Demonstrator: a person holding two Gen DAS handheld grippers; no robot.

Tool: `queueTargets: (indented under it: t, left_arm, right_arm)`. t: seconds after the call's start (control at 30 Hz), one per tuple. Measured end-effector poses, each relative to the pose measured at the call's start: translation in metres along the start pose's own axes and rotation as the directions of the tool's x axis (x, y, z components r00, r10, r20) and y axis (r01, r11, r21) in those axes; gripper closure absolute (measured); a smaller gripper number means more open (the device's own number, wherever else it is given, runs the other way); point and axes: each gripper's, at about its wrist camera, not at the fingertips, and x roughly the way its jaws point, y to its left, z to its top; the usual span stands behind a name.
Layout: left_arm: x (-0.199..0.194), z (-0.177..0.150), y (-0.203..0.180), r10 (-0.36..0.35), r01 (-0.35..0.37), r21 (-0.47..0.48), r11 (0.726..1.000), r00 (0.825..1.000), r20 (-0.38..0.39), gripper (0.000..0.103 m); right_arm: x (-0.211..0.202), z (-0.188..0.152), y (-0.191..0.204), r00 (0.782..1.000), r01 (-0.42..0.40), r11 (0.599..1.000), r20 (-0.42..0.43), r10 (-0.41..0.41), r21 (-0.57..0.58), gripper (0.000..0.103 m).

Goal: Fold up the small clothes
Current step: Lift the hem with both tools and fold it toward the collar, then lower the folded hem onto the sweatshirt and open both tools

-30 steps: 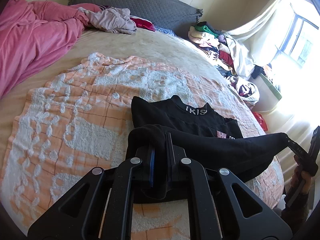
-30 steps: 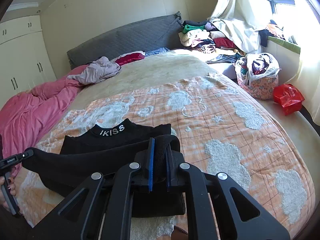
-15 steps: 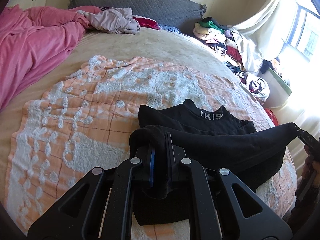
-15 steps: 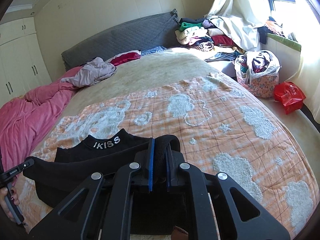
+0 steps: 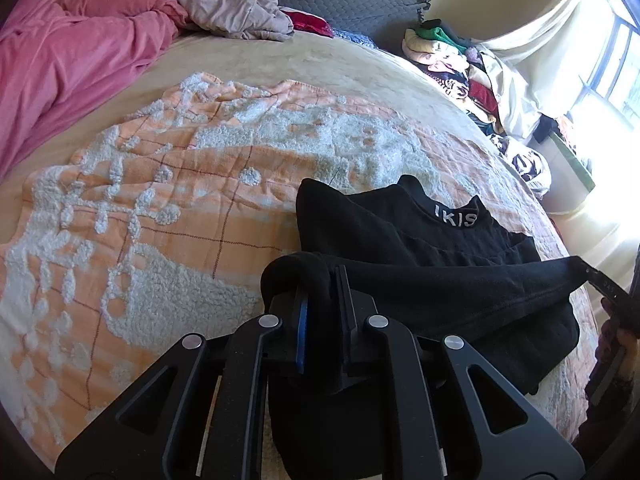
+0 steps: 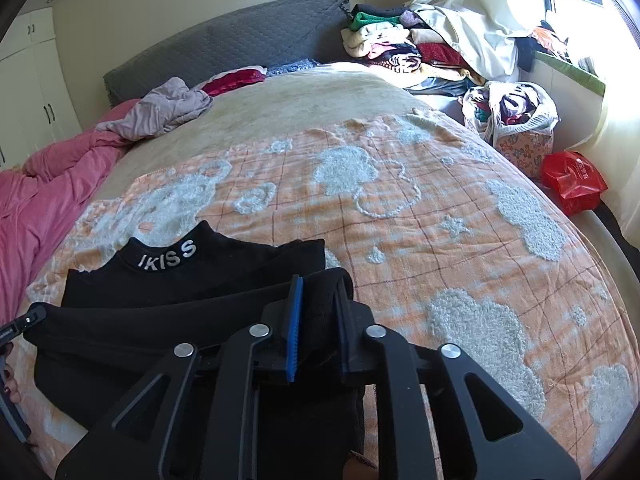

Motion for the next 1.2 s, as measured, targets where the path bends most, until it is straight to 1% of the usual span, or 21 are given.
queueTargets:
  t: [0.03,0.07,0.1,0.13,0.17,0.2,0.23,0.33,0.4,0.5,0.6,0.73,0.8,0.83,0.9,0.97,1.07,1.13,1.2]
  left_arm:
    - [-0.001,0.000,0.000,-0.002,0.002,-0.006,1.000,1.000,0.004,0.096]
    - [-0.003,0.000,0.000,-0.004,0.004,-0.010,1.000,1.000,0.006,0.095]
    - [-0.006,0.000,-0.001,-0.007,0.007,-0.015,1.000,1.000,0.011,0.092]
    - [-0.009,0.001,-0.002,-0.010,0.011,-0.016,1.000,1.000,0.019,0.085]
    - [-0.013,0.001,-0.003,-0.001,0.001,-0.010,1.000,1.000,0.031,0.080]
    - [-0.018,0.002,-0.005,0.014,-0.014,-0.001,1.000,0.999,0.047,0.071]
    - [-0.024,0.002,-0.007,0.022,-0.023,0.006,1.000,0.998,0.066,0.071]
    - [-0.036,0.003,-0.013,0.005,-0.006,0.014,1.000,0.996,0.085,0.071]
    - [-0.044,0.001,-0.024,0.002,-0.006,0.046,0.999,0.995,0.102,0.071]
    - [-0.053,-0.003,-0.042,-0.019,0.007,0.106,0.994,0.994,0.109,0.076]
    - [-0.052,-0.011,-0.061,-0.052,0.039,0.159,0.987,0.996,0.074,0.080]
    - [-0.034,-0.032,-0.089,-0.063,0.063,0.251,0.966,0.998,-0.008,0.081]
    - [-0.023,-0.041,-0.095,-0.052,0.065,0.283,0.957,0.997,-0.054,0.080]
    - [-0.015,-0.046,-0.097,-0.036,0.059,0.299,0.952,0.996,-0.082,0.080]
    - [-0.003,-0.056,-0.100,0.003,0.034,0.336,0.941,0.994,-0.108,0.080]
    - [0.003,-0.061,-0.100,0.025,0.017,0.358,0.934,0.993,-0.114,0.080]
    - [0.007,-0.060,-0.096,0.030,0.011,0.353,0.935,0.994,-0.109,0.079]
    - [0.010,-0.058,-0.095,0.035,0.005,0.353,0.936,0.994,-0.106,0.077]
    - [0.014,-0.054,-0.092,0.035,0.004,0.349,0.937,0.994,-0.107,0.076]
  right_arm:
    - [0.000,-0.001,-0.001,1.000,0.010,1.000,0.003,-0.010,-0.005,0.073]
    - [-0.001,0.000,-0.002,1.000,0.011,1.000,0.005,-0.011,-0.004,0.069]
    - [-0.003,0.000,-0.004,1.000,0.008,1.000,0.009,-0.008,0.002,0.069]
    - [-0.005,0.000,-0.005,1.000,0.005,1.000,0.012,-0.005,0.009,0.065]
    - [-0.008,0.000,-0.006,1.000,0.001,1.000,0.017,-0.001,0.014,0.064]
    - [-0.011,-0.001,-0.006,1.000,-0.002,1.000,0.023,0.002,0.016,0.064]
    - [-0.014,-0.001,-0.005,1.000,-0.005,1.000,0.028,0.005,0.013,0.064]
    - [-0.025,-0.004,0.003,0.999,-0.020,1.000,0.041,0.020,-0.016,0.064]
    - [-0.032,-0.007,0.011,0.998,-0.034,0.998,0.046,0.036,-0.044,0.064]
    - [-0.049,-0.012,0.026,0.995,-0.058,0.994,0.069,0.065,-0.097,0.064]
    - [-0.058,-0.017,0.040,0.992,-0.096,0.984,0.063,0.106,-0.147,0.064]
    - [-0.055,-0.032,0.059,0.990,-0.134,0.967,0.006,0.139,-0.218,0.064]
    - [-0.048,-0.039,0.066,0.991,-0.136,0.960,-0.023,0.134,-0.246,0.064]
    - [-0.045,-0.042,0.068,0.991,-0.137,0.957,-0.039,0.132,-0.257,0.064]
    - [-0.036,-0.049,0.072,0.990,-0.139,0.952,-0.075,0.123,-0.273,0.064]
    - [-0.027,-0.054,0.074,0.988,-0.139,0.947,-0.104,0.114,-0.290,0.064]
    - [-0.013,-0.059,0.076,0.987,-0.120,0.943,-0.137,0.080,-0.312,0.064]
    - [-0.002,-0.061,0.074,0.987,-0.096,0.944,-0.152,0.049,-0.315,0.064]
    - [0.004,-0.059,0.071,0.986,-0.097,0.947,-0.158,0.050,-0.306,0.064]
